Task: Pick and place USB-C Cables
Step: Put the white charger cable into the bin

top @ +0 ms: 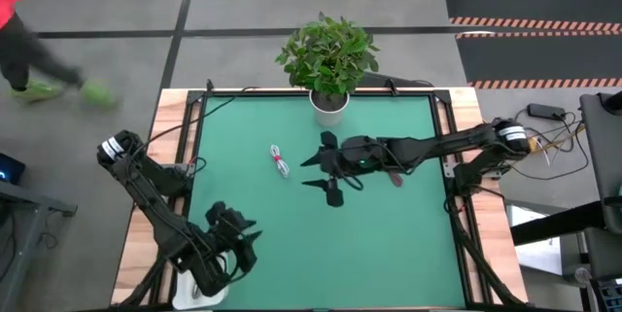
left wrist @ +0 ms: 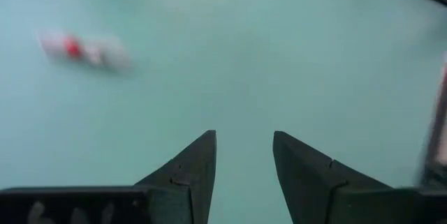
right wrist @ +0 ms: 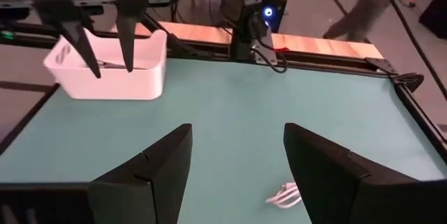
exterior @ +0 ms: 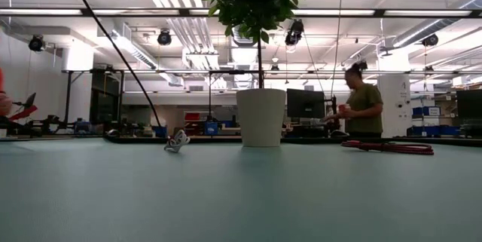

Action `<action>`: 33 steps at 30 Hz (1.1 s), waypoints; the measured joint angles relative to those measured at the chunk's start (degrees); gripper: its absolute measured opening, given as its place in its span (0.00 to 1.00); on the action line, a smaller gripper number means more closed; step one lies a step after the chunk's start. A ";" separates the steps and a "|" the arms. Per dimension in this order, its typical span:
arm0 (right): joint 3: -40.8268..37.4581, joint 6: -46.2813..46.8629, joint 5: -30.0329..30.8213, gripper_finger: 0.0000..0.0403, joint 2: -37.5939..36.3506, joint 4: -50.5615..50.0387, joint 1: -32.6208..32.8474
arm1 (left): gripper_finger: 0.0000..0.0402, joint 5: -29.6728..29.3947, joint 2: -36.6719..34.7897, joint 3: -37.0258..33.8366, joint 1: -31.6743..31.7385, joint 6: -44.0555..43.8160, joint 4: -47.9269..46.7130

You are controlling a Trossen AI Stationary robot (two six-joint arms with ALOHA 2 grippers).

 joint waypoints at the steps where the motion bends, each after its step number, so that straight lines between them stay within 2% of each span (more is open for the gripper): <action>1: 1.63 0.02 0.01 0.54 1.10 -0.98 -0.24 | 0.32 -2.40 -0.04 -0.28 0.41 1.55 -0.01; 6: 9.12 -0.38 1.24 0.54 5.64 -8.51 -2.15 | 0.32 -13.09 -0.11 -1.14 2.73 4.66 -0.59; 11: 11.80 -1.26 1.47 0.54 7.98 -16.26 -4.86 | 0.32 -14.12 -0.09 -2.52 6.92 3.08 -0.35; 16: 10.64 -1.53 1.51 0.54 7.08 -20.45 -6.90 | 0.32 -10.97 -0.09 -4.17 12.55 1.96 -0.07; 23: 6.11 -4.17 2.33 0.54 2.68 -18.71 -7.50 | 0.32 -2.67 -0.09 -4.26 24.04 2.92 0.51; 33: 1.25 -8.34 2.34 0.54 -4.30 -16.79 -7.96 | 0.32 6.04 0.76 -4.77 39.49 19.44 10.81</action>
